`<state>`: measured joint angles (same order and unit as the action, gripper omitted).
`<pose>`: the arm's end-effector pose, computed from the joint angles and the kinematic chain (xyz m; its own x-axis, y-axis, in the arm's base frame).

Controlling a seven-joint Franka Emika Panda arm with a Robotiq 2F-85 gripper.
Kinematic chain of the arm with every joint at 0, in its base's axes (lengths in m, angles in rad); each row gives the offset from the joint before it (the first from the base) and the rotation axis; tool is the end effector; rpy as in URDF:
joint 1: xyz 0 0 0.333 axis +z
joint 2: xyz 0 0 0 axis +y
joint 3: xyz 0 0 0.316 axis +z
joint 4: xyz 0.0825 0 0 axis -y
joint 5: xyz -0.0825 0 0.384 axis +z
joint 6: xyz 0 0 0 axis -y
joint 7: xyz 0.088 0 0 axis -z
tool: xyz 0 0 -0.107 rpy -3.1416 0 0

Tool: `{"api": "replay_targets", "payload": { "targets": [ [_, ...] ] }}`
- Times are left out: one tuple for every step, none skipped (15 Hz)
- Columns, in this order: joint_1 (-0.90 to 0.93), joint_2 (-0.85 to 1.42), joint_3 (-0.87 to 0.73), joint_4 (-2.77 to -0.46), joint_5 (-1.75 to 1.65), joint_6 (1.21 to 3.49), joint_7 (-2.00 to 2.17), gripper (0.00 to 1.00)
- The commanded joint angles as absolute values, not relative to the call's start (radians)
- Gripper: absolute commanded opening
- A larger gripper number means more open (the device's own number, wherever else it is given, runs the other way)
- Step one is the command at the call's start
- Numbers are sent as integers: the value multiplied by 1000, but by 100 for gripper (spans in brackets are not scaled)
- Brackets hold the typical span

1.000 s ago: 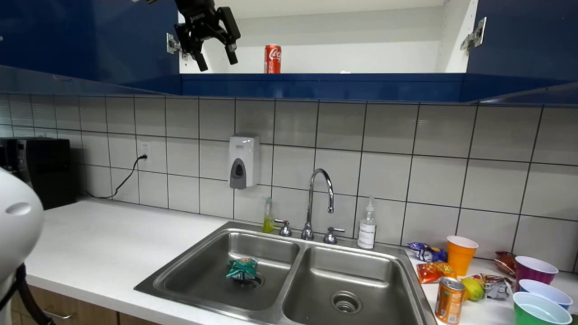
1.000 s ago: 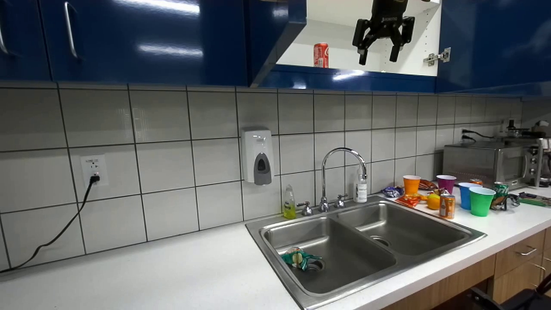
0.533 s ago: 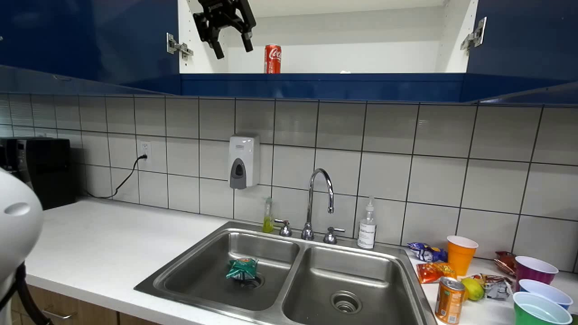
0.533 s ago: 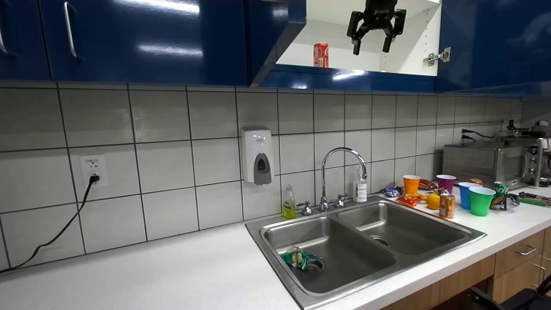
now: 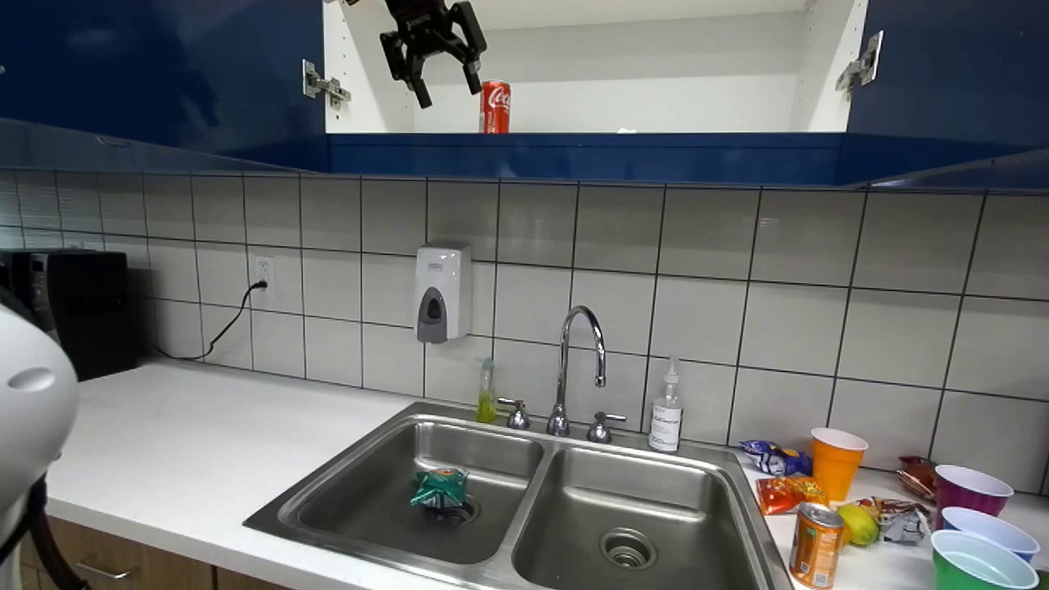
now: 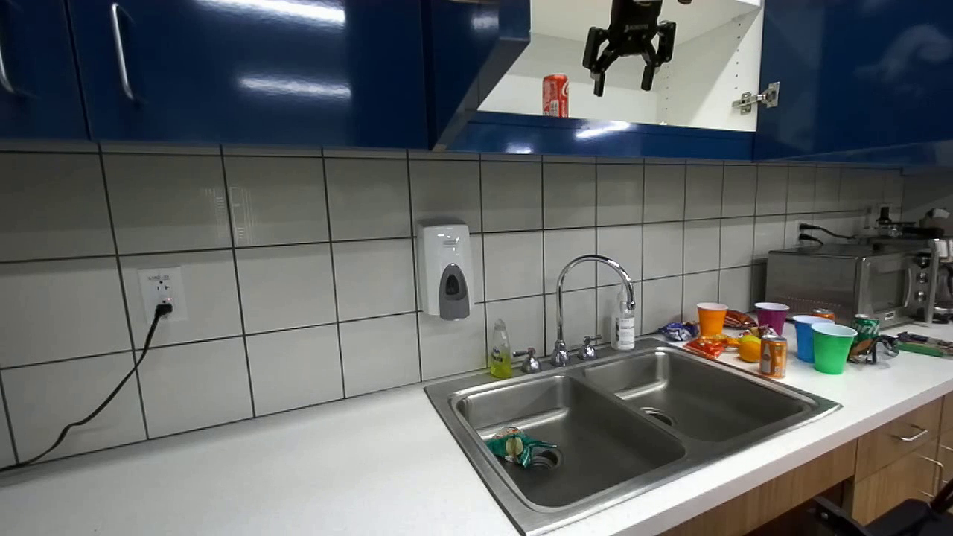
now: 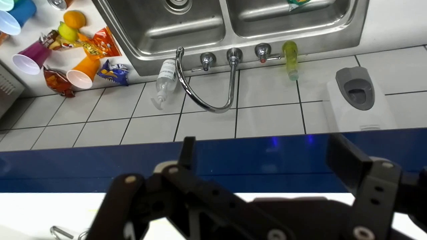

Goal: Remove the red can from the upper cabinet and put it in the sink on the left.

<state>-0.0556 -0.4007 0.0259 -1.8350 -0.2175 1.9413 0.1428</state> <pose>0.4501 -0.0248 0.7410 0.8601 -0.0839 0.5032 -0.1845 -0.9707 0.1536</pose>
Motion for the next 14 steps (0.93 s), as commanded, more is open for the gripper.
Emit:
{"api": "replay_targets", "payload": {
  "targets": [
    [-63,-327,28,-1761,-244,1979,130,100],
    [-61,-314,27,-1752,-244,1993,129,100],
    [-60,-302,27,-1742,-244,2003,130,100],
    [-59,-294,26,-1736,-243,2019,131,100],
    [-58,-283,26,-1727,-242,2027,132,100],
    [-58,-272,27,-1716,-243,2036,132,100],
    [-58,-260,26,-1705,-244,2044,132,100],
    [-57,-249,27,-1694,-243,2048,133,100],
    [-57,-238,27,-1682,-245,2050,134,100],
    [-57,-228,28,-1670,-246,2053,135,100],
    [-56,-215,27,-1656,-246,2053,134,100],
    [-56,-204,28,-1643,-249,2052,139,100],
    [-55,-192,28,-1629,-250,2051,139,100],
    [-55,-175,27,-1608,-251,2046,139,100]
  ]
}}
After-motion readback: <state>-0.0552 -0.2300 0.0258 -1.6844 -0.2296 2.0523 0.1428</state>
